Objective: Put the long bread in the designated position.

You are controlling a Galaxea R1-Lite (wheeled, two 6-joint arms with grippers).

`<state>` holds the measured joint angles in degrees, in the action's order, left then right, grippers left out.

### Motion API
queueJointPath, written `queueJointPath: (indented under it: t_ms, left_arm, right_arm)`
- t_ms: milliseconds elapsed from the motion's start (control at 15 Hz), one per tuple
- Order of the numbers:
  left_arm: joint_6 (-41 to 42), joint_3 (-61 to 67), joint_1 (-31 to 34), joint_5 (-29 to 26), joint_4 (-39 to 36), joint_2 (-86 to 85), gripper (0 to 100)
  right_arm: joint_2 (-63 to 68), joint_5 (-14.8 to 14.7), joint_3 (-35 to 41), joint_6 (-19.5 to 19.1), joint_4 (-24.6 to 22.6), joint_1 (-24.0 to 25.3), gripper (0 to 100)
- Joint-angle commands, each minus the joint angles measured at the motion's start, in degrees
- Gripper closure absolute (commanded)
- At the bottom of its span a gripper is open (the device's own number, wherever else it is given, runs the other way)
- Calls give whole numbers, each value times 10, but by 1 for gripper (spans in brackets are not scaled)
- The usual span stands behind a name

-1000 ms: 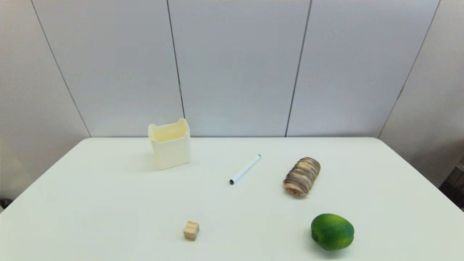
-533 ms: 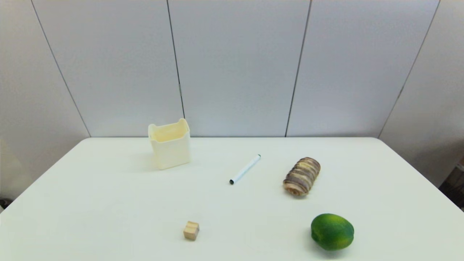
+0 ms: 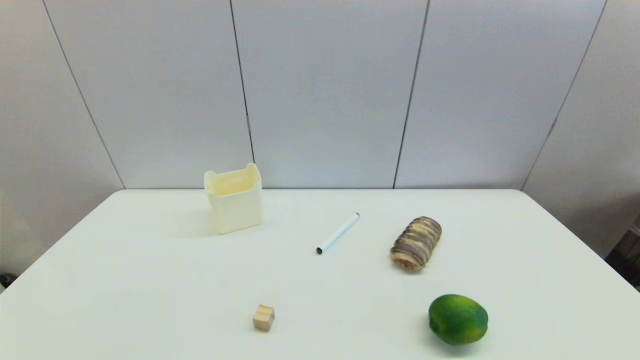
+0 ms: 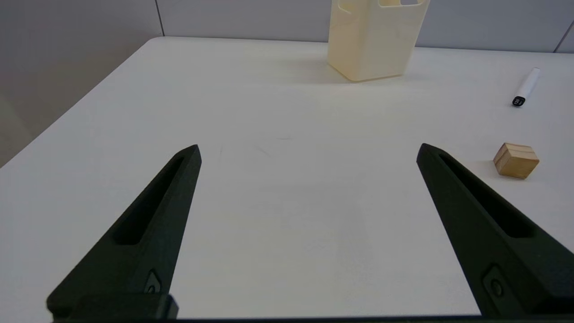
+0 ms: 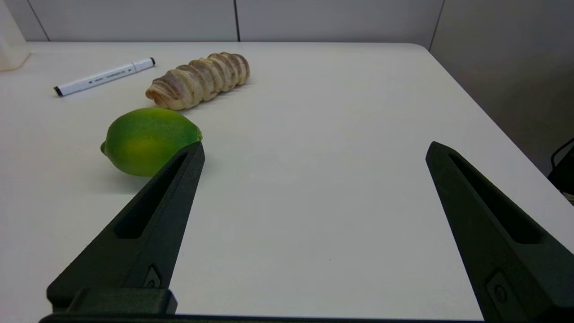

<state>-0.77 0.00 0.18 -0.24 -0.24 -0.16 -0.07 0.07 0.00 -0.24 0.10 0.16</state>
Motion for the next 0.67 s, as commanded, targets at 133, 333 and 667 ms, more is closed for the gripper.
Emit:
queueJointPath:
  t_ms: [133, 333, 667]
  left_arm:
    - [0, 1, 0, 0, 0, 2, 0]
    - [0, 1, 0, 0, 0, 2, 0]
    - [0, 1, 1, 0, 0, 2, 0]
  right_arm:
    - [1, 0, 0, 0, 0, 0, 0]
    - [1, 0, 0, -1, 0, 0, 0]
    - [1, 0, 0, 0, 0, 0, 0]
